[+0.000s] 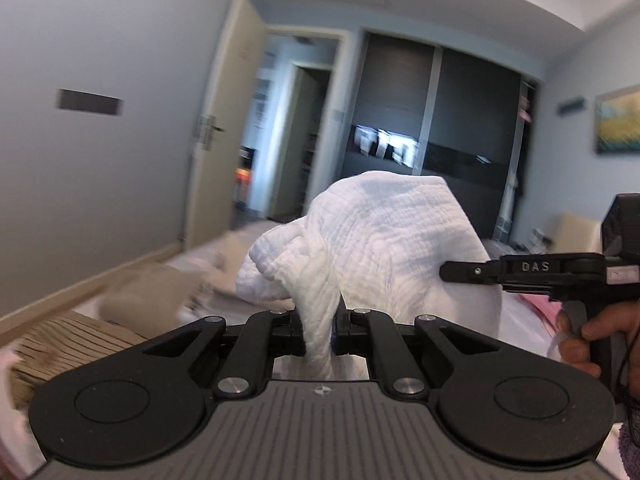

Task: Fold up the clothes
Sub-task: 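Lift the folded white shirt with both grippers and carry it toward the striped stack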

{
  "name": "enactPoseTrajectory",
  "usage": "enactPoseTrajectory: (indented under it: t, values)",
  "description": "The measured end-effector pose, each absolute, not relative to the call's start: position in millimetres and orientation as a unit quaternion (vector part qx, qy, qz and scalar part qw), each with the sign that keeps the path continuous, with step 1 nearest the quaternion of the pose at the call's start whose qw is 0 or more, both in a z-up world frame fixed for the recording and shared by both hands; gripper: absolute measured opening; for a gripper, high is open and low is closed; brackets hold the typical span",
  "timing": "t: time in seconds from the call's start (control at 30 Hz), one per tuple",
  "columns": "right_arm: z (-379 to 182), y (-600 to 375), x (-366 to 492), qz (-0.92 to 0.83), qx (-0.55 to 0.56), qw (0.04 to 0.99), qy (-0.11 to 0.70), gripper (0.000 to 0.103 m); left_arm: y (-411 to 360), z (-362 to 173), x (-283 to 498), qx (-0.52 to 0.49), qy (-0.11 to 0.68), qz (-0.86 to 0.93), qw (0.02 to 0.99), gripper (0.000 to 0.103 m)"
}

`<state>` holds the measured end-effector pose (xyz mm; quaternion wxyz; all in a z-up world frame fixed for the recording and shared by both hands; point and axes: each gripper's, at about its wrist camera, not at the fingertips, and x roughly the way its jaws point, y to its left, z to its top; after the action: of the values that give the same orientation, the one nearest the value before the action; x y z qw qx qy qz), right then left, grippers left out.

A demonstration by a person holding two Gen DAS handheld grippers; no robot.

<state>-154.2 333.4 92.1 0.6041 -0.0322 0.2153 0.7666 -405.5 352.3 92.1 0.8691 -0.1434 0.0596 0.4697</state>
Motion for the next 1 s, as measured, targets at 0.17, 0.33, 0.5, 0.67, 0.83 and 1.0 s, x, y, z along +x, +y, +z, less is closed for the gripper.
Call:
enactPoseTrajectory:
  t: [0.17, 0.33, 0.5, 0.67, 0.83, 1.0]
  values:
    - [132.3, 404.5, -200.5, 0.809, -0.081, 0.543, 0.207, 0.017, 371.0, 104.2, -438.1, -0.163, 0.040, 0.524, 0.835, 0.007]
    - [138.0, 468.7, -257.9, 0.831, -0.143, 0.499, 0.200, 0.017, 396.2, 104.3, -470.6, -0.201, 0.023, 0.570, 0.796, 0.007]
    - [114.3, 530.4, -312.7, 0.839, -0.193, 0.462, 0.214, 0.017, 429.6, 83.5, -499.3, -0.235, 0.042, 0.604, 0.760, 0.007]
    - [66.9, 581.4, -358.0, 0.839, -0.217, 0.443, 0.231, 0.017, 463.3, 55.4, -522.4, -0.266, 0.063, 0.647, 0.712, 0.007]
    - [34.3, 611.5, -385.7, 0.838, -0.227, 0.436, 0.237, 0.018, 483.4, 33.9, -532.7, -0.280, 0.089, 0.674, 0.678, 0.007]
    - [29.2, 617.9, -383.9, 0.832, -0.227, 0.443, 0.245, 0.029, 487.8, 19.0, -542.8, -0.289, 0.103, 0.690, 0.655, 0.008]
